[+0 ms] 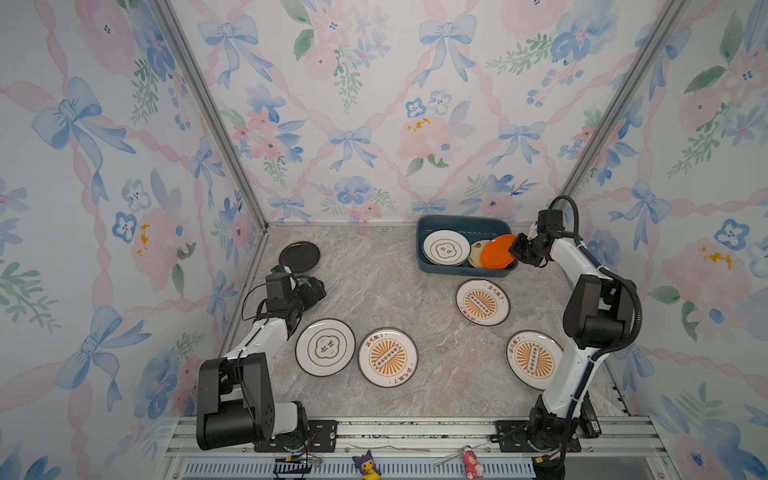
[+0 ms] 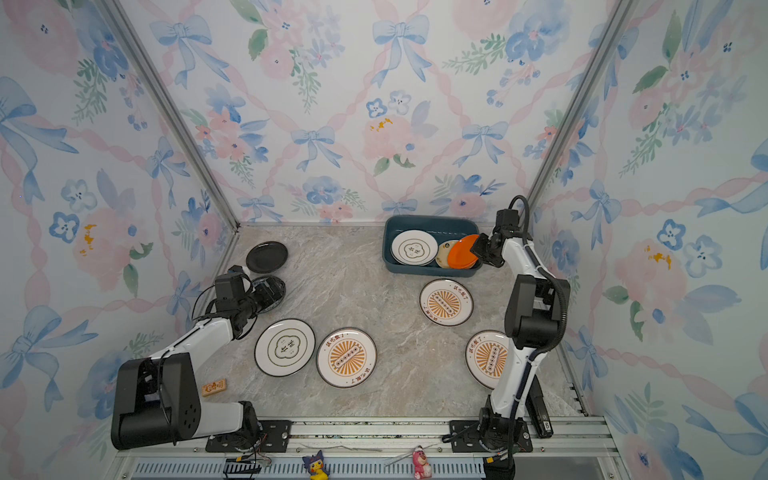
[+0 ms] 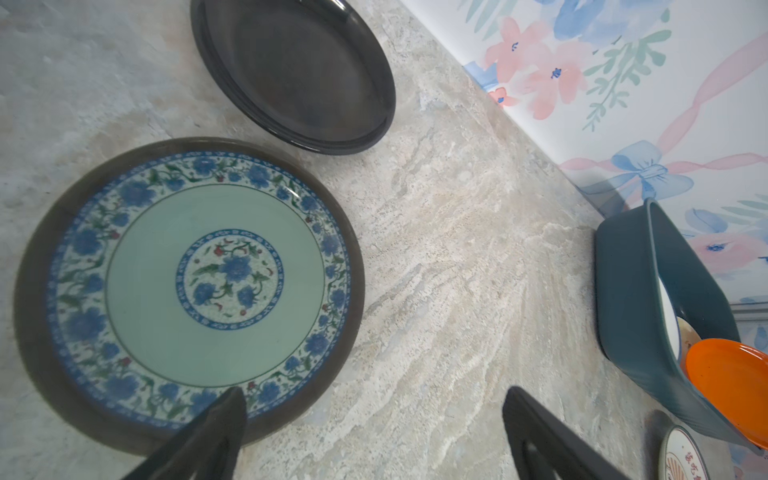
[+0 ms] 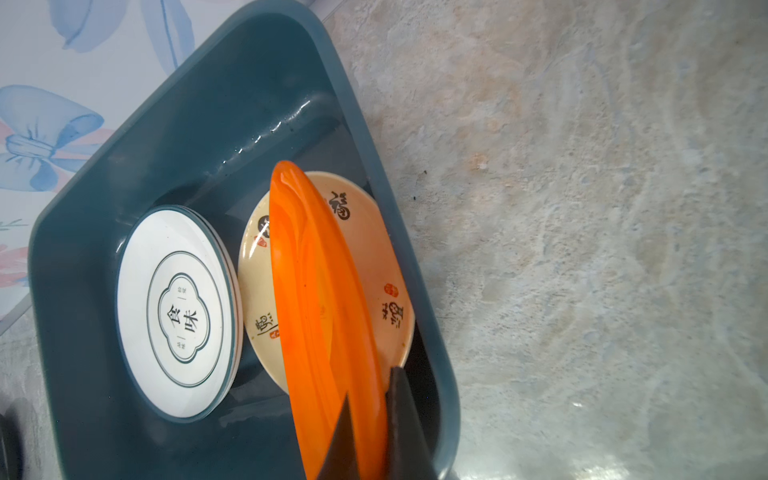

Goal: Place the plates into the plastic bin on the countertop
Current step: 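Lower the orange plate into the bin with the right gripper while the left gripper withdraws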

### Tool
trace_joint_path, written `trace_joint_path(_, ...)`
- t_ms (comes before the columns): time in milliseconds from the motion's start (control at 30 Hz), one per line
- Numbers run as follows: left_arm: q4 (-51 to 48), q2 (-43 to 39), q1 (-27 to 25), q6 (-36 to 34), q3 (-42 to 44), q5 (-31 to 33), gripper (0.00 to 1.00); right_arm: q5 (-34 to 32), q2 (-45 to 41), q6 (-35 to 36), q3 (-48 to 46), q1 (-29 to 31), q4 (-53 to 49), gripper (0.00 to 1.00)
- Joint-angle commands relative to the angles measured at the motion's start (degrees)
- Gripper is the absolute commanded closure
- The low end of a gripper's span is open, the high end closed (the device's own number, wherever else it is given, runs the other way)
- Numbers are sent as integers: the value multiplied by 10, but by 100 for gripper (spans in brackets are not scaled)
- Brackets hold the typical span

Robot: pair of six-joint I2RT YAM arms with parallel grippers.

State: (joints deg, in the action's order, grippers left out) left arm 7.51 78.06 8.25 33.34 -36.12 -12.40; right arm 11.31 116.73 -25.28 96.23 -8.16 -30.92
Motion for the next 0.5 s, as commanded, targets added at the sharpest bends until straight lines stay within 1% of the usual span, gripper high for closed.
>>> trace_joint_path(0, 30, 9, 16, 9, 10, -3, 2, 9, 17, -4, 20, -4, -12, 96)
trace_joint_path(200, 38, 7, 38, 15, 17, -6, 2, 7, 36, -7, 26, -3, -14, 88)
trace_joint_path(400, 41, 7, 40, 16, 20, -8, 2, -13, 41, -4, 20, -2, -20, 79)
trace_joint_path(467, 41, 9, 41, 15, 19, -7, 2, -19, 43, -2, 19, -1, -23, 74)
